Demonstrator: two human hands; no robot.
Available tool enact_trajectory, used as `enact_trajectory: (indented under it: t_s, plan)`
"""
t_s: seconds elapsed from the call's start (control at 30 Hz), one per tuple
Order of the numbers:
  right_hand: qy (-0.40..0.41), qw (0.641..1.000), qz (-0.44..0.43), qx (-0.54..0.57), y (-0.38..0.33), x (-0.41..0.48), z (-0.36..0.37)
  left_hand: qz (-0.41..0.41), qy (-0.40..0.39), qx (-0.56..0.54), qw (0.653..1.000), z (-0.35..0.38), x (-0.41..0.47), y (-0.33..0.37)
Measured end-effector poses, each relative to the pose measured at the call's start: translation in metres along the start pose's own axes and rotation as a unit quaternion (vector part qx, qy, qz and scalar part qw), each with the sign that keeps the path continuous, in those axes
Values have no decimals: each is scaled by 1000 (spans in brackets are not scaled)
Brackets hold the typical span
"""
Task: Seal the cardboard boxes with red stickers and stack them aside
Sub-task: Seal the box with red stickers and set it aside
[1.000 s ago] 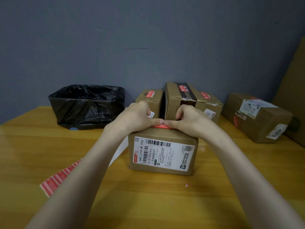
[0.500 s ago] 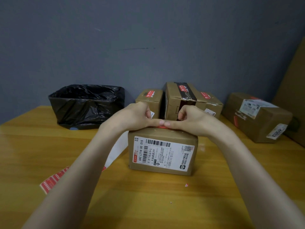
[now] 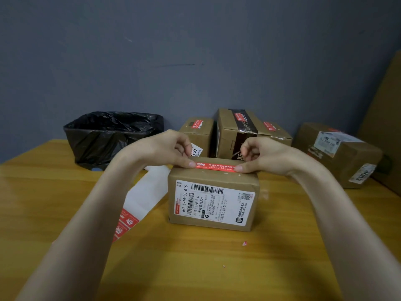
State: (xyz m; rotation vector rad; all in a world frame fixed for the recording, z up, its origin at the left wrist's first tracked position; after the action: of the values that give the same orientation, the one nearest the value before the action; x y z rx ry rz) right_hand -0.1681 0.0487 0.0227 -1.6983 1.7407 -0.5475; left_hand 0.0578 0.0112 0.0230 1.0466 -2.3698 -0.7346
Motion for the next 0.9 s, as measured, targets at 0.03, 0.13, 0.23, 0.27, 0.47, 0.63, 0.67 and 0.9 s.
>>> enact_trajectory:
  t_s: [0.03,0.13,0.23,0.27,0.47,0.63,0.67,0.9]
  plan:
    - [-5,1000,-4,1,0,0,-1,3,-4,-3,1000,-2,-2,0]
    - [-11,1000,-10,13,0,-3,-3,18,8,16,1000,-3,-6,11]
    - [-5,999,-14,38,0,-5,-4,31,-59,76,995,6,-8,32]
    - [-1,999,-16,39,-1,-6,-5,34,-104,102,989,12,-7,38]
    - [15,999,-20,34,-1,-9,-9,43,-183,173,967,33,3,39]
    - [37,998,-32,44,0,-17,-21,76,-142,103,982,25,-1,30]
    - [45,997,-33,56,2,-18,-24,80,-129,83,985,21,-2,28]
    - [37,993,-48,106,13,-28,-41,116,-64,-134,982,-6,-20,11]
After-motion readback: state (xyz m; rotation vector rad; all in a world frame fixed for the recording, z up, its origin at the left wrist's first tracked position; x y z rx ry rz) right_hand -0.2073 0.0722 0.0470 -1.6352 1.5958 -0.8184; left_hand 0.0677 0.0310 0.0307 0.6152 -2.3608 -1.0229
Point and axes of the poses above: each hand's wrist, its own x-axis towards the middle knuckle, its own z-axis out of the palm, y = z × x, the point moved 1 cm from there along x, towards the middle knuckle, and after that the axes turned 14 degrees about z, right-handed, at the moved point
